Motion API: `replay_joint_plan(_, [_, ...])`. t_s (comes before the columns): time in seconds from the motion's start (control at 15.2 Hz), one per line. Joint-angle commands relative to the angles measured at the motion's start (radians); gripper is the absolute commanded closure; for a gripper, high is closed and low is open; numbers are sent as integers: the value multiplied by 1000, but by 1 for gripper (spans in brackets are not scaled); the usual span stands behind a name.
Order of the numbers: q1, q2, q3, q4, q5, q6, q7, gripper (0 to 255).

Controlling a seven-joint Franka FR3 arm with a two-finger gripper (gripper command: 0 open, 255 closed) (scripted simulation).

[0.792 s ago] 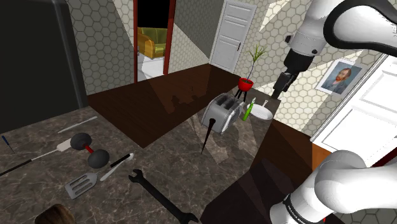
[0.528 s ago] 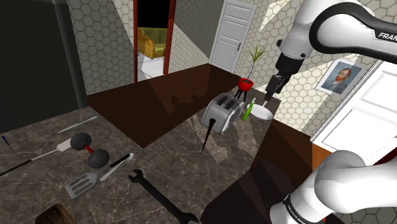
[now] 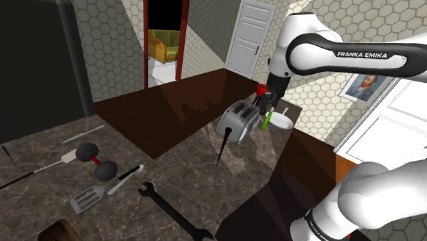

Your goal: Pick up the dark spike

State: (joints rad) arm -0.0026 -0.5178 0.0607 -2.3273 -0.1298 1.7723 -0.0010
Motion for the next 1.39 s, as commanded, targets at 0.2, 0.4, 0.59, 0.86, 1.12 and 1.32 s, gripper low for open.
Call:
replay_joint_plan(0.2, [-10, 184, 20, 32, -23, 116, 51, 0])
replay_joint_plan(0.4, [-16, 299, 28, 69, -44, 172, 81, 0])
replay_joint_plan(0.59, [-20, 417, 33, 118, -67, 218, 112, 0])
replay_joint_plan(0.86, [-21, 577, 34, 201, -101, 264, 151, 0])
replay_joint_plan(1.12, [-18, 723, 29, 294, -131, 290, 183, 0])
replay_joint_plan(1.32, [-18, 746, 27, 281, -138, 325, 193, 0])
